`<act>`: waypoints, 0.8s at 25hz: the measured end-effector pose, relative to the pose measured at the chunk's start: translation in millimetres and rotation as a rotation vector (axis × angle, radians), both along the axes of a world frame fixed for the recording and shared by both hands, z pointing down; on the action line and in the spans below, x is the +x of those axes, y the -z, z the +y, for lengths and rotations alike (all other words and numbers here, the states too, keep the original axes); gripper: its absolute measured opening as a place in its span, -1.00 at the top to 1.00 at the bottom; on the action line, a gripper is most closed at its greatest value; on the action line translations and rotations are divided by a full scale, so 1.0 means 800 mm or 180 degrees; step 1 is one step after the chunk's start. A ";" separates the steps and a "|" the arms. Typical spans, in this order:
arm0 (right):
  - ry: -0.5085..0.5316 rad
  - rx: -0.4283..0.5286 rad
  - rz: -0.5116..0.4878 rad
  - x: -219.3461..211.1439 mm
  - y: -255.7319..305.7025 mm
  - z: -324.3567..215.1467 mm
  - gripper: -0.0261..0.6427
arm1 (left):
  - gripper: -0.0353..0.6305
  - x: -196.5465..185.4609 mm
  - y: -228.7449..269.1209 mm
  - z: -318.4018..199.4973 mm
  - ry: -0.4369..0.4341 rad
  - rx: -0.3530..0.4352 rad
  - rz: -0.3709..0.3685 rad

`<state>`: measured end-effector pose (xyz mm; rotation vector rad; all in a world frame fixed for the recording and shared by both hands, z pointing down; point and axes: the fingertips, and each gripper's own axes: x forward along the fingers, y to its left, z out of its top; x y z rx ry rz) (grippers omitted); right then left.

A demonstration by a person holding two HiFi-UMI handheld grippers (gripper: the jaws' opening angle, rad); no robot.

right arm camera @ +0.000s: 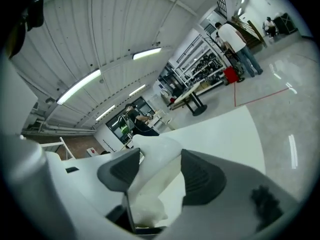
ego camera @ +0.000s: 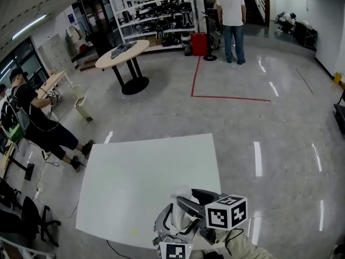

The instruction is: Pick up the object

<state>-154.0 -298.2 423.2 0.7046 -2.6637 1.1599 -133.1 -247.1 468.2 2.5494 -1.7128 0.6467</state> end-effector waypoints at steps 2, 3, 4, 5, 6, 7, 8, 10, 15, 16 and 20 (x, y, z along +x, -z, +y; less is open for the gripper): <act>-0.0020 0.0156 -0.0055 0.002 0.028 0.012 0.11 | -0.41 0.005 0.021 0.008 -0.0001 0.0107 -0.0009; -0.0024 0.0225 -0.0084 0.005 0.040 0.017 0.11 | -0.41 0.008 0.031 0.013 -0.0002 0.0160 -0.0014; -0.0025 0.0284 -0.0112 0.009 0.051 0.022 0.11 | -0.41 0.011 0.041 0.017 -0.0004 0.0212 -0.0019; -0.0030 0.0334 -0.0138 0.014 0.060 0.027 0.11 | -0.41 0.014 0.050 0.022 -0.0006 0.0264 -0.0024; -0.0042 0.0377 -0.0163 0.022 0.069 0.032 0.12 | -0.41 0.017 0.060 0.028 -0.0009 0.0315 -0.0031; -0.0056 0.0415 -0.0189 0.029 0.076 0.039 0.12 | -0.41 0.020 0.069 0.033 -0.0014 0.0365 -0.0039; -0.0067 0.0452 -0.0213 0.035 0.082 0.045 0.12 | -0.41 0.023 0.077 0.038 -0.0020 0.0414 -0.0050; -0.0077 0.0532 -0.0251 0.044 0.092 0.059 0.12 | -0.41 0.030 0.090 0.051 -0.0046 0.0502 -0.0083; -0.0130 0.0661 -0.0296 0.075 0.119 0.091 0.13 | -0.41 0.059 0.103 0.082 -0.0185 0.0674 -0.0214; -0.0147 0.0678 -0.0302 0.080 0.123 0.096 0.13 | -0.41 0.063 0.106 0.088 -0.0211 0.0696 -0.0227; -0.0172 0.0739 -0.0310 0.082 0.133 0.126 0.14 | -0.41 0.066 0.118 0.116 -0.0229 0.0739 -0.0203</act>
